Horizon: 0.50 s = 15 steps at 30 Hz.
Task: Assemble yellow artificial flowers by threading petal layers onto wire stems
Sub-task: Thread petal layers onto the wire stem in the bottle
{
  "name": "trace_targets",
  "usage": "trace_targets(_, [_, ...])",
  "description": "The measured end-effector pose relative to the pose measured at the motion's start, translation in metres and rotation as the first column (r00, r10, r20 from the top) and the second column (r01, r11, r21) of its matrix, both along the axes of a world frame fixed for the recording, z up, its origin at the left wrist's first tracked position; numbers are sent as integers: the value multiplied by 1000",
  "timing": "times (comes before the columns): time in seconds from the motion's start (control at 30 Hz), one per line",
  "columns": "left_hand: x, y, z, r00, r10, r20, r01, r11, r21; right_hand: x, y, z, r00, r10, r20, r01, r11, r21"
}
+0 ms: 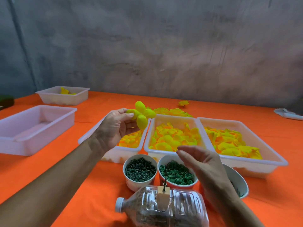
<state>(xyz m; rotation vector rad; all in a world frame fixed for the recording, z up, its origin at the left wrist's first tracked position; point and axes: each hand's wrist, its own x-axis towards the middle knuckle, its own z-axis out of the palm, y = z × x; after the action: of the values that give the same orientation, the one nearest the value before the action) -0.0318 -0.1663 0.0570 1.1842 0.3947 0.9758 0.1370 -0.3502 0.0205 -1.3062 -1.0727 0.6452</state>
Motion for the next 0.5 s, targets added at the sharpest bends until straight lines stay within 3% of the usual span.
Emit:
trace_targets(0.1, [3, -28, 13, 986, -166, -1, 166, 986, 9, -3, 8, 26, 997, -5, -72, 10, 998, 64])
trace_targets(0.23, [9, -56, 20, 959, -277, -68, 280, 958, 55, -12, 14, 52, 985, 84, -153, -81, 996, 27])
trace_targets(0.37, [14, -75, 20, 949, -277, -152, 294, 950, 107, -18, 16, 61, 945, 131, -300, -114, 991, 74])
trace_targets(0.5, [13, -86, 22, 941, -236, -243, 277, 949, 151, -18, 13, 63, 950, 111, -291, -97, 993, 64])
